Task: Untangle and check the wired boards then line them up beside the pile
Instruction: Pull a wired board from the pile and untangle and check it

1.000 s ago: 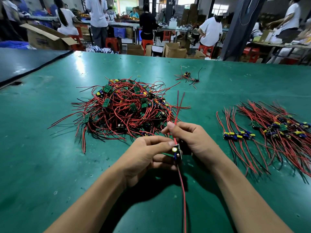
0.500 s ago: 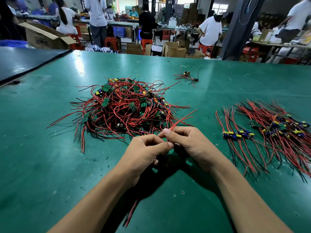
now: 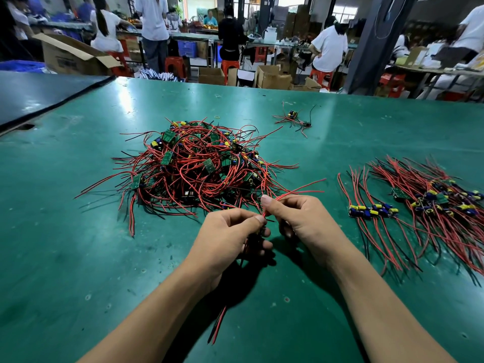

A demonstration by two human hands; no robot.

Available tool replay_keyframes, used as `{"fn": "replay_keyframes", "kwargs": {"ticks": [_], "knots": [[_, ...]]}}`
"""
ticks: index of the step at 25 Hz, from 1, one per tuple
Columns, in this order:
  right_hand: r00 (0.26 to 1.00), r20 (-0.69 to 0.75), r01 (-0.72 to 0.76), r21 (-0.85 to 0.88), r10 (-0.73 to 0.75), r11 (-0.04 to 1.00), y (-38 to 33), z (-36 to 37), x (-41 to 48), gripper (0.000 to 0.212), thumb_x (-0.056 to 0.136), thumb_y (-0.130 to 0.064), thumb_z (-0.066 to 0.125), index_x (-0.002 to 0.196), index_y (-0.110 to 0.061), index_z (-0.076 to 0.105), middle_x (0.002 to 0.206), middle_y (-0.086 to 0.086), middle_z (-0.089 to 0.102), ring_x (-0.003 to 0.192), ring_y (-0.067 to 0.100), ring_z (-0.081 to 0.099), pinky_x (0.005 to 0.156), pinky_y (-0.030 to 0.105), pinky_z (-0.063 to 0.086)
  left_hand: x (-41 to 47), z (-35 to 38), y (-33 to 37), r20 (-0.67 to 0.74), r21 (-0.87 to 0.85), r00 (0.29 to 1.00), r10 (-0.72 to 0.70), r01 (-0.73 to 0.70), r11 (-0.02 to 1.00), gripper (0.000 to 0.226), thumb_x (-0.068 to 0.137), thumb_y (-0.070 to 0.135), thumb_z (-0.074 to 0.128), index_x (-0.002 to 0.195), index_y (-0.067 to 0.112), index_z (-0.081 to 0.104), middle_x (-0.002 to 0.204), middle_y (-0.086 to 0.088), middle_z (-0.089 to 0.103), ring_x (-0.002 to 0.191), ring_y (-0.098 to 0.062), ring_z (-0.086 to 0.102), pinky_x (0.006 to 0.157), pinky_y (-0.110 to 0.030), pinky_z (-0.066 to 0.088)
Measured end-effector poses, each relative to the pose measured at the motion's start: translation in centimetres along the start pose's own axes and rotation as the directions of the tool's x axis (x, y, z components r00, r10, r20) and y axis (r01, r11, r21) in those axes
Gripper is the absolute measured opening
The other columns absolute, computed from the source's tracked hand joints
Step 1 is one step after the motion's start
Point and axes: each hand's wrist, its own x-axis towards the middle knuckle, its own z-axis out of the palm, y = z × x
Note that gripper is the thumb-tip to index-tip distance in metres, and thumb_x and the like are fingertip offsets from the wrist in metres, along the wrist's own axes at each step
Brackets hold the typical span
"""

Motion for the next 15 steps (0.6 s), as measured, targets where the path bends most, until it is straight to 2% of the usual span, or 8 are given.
{"fn": "replay_keyframes", "kwargs": {"ticks": [4,8,12,15], "knots": [[0.999,0.004,0.039,-0.049,-0.039,0.998,0.18,0.1,0.09,0.035,0.085,-0.038,0.076,0.061,-0.015,0.065,0.045,-0.002,0.041,0.037,0.009,0.03,0.037,0.018,0.023,-0.03,0.02,-0.11,-0.007,0.007,1.0,-0.004,0.004,1.0,0.012,0.092,0.006,0.063,0.089,-0.005,0.066,0.068,-0.013,0.069,0.058,-0.025,0.068,0.051,-0.029,0.057],[0.987,0.155,0.037,0.006,-0.037,0.999,0.09,0.04,-0.33,0.031,0.091,-0.032,0.072,0.072,-0.009,0.065,0.049,-0.008,0.051,0.039,0.002,0.044,0.038,0.013,0.037,0.05,-0.24,-0.22,0.039,0.058,0.999,0.007,-0.009,0.998,0.01,0.091,0.004,0.063,0.089,-0.003,0.07,0.071,-0.012,0.067,0.06,-0.025,0.068,0.059,-0.034,0.058],[0.952,0.299,-0.121,0.167,0.066,0.978,0.35,0.33,-0.76,0.035,0.084,-0.039,0.08,0.096,-0.006,0.073,0.074,0.017,0.066,0.056,0.025,0.06,0.051,0.028,0.053,0.17,-0.43,-0.32,0.122,0.097,0.992,-0.028,0.016,0.995,0.015,0.092,0.002,0.059,0.086,-0.003,0.071,0.072,-0.015,0.068,0.053,-0.023,0.064,0.055,-0.035,0.057],[0.957,0.282,-0.101,0.12,0.063,0.988,0.91,0.37,-0.35,0.036,0.084,-0.042,0.079,0.086,-0.007,0.073,0.073,0.02,0.064,0.064,0.031,0.061,0.056,0.036,0.054,0.15,-0.51,-0.38,0.162,0.147,0.987,-0.009,-0.015,0.989,0.016,0.091,0.002,0.061,0.08,0.002,0.073,0.073,-0.012,0.07,0.057,-0.024,0.064,0.061,-0.035,0.055]]}}
